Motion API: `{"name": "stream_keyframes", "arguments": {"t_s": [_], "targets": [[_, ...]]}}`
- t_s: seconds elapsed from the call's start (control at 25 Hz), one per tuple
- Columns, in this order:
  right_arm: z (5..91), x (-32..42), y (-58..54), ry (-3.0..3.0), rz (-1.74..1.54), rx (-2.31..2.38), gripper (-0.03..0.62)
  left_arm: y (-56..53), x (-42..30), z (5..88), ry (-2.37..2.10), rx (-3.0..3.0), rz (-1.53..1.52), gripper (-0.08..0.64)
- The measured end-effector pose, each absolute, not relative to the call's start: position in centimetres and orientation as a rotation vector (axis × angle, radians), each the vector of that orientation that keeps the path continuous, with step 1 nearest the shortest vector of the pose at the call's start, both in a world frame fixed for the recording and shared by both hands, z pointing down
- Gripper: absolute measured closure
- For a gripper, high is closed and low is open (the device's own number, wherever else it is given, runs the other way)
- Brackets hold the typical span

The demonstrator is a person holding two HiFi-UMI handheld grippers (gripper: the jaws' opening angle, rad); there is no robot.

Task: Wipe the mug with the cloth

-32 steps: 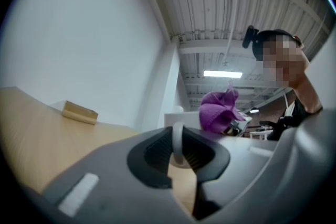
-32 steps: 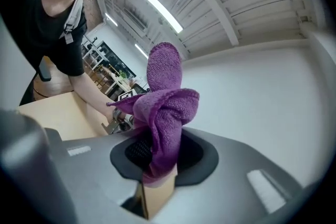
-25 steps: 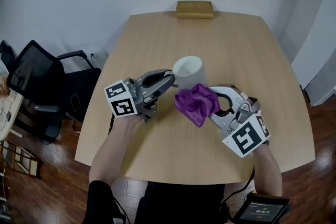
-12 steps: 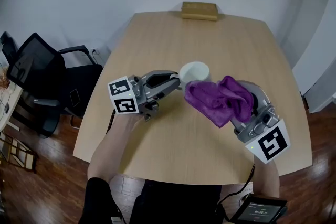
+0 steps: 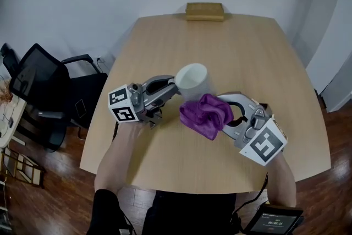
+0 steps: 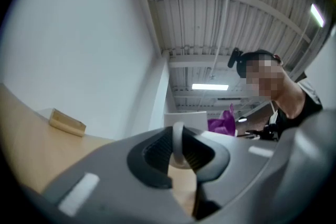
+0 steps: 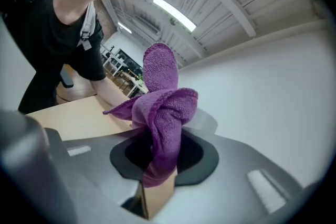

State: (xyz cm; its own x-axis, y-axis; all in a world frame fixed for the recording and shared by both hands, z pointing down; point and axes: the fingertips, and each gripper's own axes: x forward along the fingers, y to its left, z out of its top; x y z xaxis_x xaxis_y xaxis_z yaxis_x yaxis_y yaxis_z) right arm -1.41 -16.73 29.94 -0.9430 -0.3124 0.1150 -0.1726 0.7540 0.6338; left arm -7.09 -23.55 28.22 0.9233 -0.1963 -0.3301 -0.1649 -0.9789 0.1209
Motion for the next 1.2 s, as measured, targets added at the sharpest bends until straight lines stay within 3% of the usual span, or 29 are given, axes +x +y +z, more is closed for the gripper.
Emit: {"name": "stream_keyframes", "arguments": {"t_s": [0.2,0.6,1.2], "targets": [[33.6,-1.8,-16.0,-2.571,-0.976,0.200,0.514,-23.4,-8.8,27.5,-0.232,2.988,-0.629,0.495],[22.1,3.1,-15.9,-3.122,-0.934,0.606,0.514,-21.7,-5.8,28.7,-0.150,3.063,-0.478,0.495],[32.1,-0.7,-17.0,-2.638,-0.959,0.276,0.514,-22.9,-8.2,27.6,-0.249,3.032,-0.631,0.497]]}}
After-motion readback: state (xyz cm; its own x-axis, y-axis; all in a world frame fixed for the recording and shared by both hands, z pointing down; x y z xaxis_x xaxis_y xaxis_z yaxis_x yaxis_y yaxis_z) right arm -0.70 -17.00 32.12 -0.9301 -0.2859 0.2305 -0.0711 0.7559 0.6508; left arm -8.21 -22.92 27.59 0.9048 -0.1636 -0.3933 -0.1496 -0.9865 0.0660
